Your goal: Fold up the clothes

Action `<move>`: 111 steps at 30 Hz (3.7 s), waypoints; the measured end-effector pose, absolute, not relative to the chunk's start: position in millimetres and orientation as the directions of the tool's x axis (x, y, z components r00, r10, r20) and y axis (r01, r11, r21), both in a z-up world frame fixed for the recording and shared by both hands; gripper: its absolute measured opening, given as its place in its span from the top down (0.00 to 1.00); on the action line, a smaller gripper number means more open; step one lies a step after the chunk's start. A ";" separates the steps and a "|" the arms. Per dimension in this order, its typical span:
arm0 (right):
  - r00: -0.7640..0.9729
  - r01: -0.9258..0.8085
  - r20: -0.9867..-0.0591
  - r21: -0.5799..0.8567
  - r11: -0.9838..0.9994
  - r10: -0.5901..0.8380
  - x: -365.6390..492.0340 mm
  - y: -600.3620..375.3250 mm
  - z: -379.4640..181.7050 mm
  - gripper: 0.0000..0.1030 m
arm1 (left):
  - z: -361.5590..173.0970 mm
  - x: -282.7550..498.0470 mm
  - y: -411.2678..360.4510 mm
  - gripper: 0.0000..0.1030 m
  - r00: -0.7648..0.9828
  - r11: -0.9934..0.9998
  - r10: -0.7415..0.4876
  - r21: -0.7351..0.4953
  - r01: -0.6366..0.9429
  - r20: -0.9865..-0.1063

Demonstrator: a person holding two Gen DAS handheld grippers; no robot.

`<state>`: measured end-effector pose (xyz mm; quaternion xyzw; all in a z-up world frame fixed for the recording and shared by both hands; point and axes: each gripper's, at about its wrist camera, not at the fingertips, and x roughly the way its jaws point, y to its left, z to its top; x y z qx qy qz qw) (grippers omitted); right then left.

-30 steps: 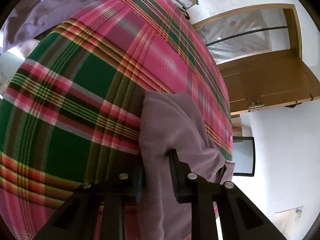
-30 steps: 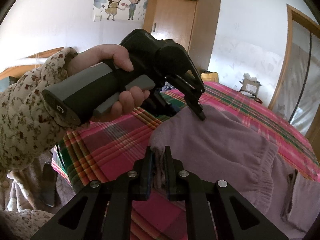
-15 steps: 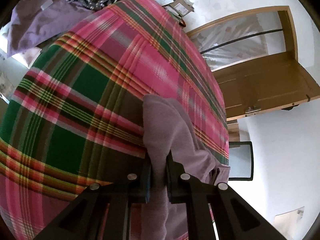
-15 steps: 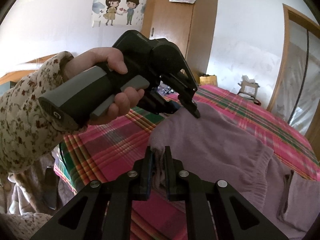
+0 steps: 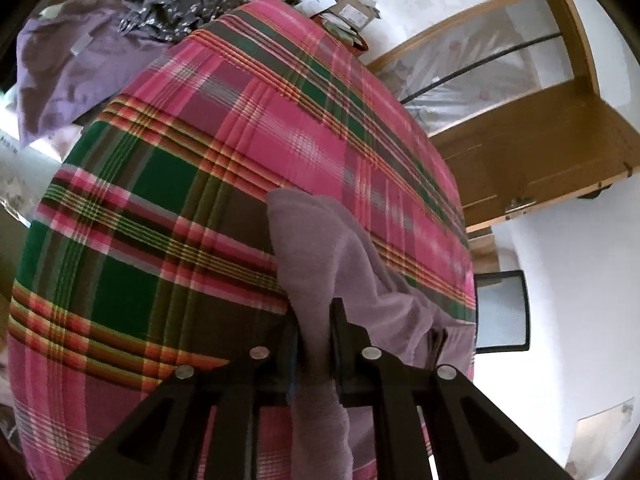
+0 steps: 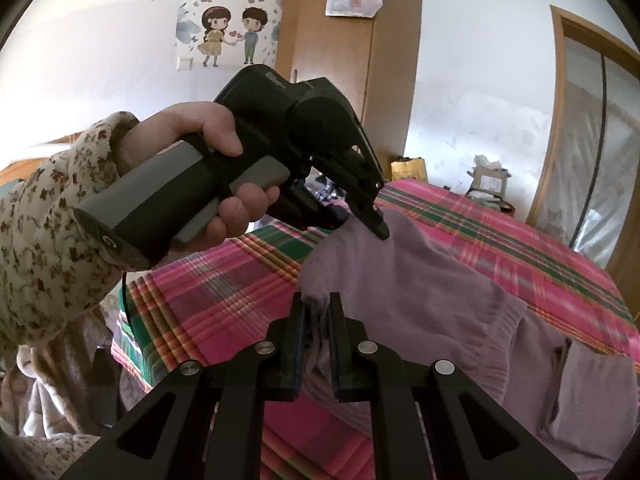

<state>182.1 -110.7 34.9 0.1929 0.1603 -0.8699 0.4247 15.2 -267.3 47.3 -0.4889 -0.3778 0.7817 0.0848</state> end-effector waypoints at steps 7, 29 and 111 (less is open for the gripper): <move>-0.569 0.796 -0.468 -0.107 -0.595 -0.676 180.1 -106.8 35.1 0.90 | 39.4 7.2 -262.3 0.79 -0.457 -0.708 0.502 -0.652 0.269 -0.734; -0.585 0.788 -0.436 -0.106 -0.607 -0.684 182.4 -94.6 40.4 0.90 | 53.7 6.7 -243.2 0.89 -0.476 -0.717 0.494 -0.651 0.249 -0.727; -0.770 0.531 -0.299 0.191 -0.826 -0.564 134.5 121.0 126.9 0.90 | 164.5 -44.7 -19.7 0.90 -0.399 -0.769 0.605 -0.635 -0.072 -0.688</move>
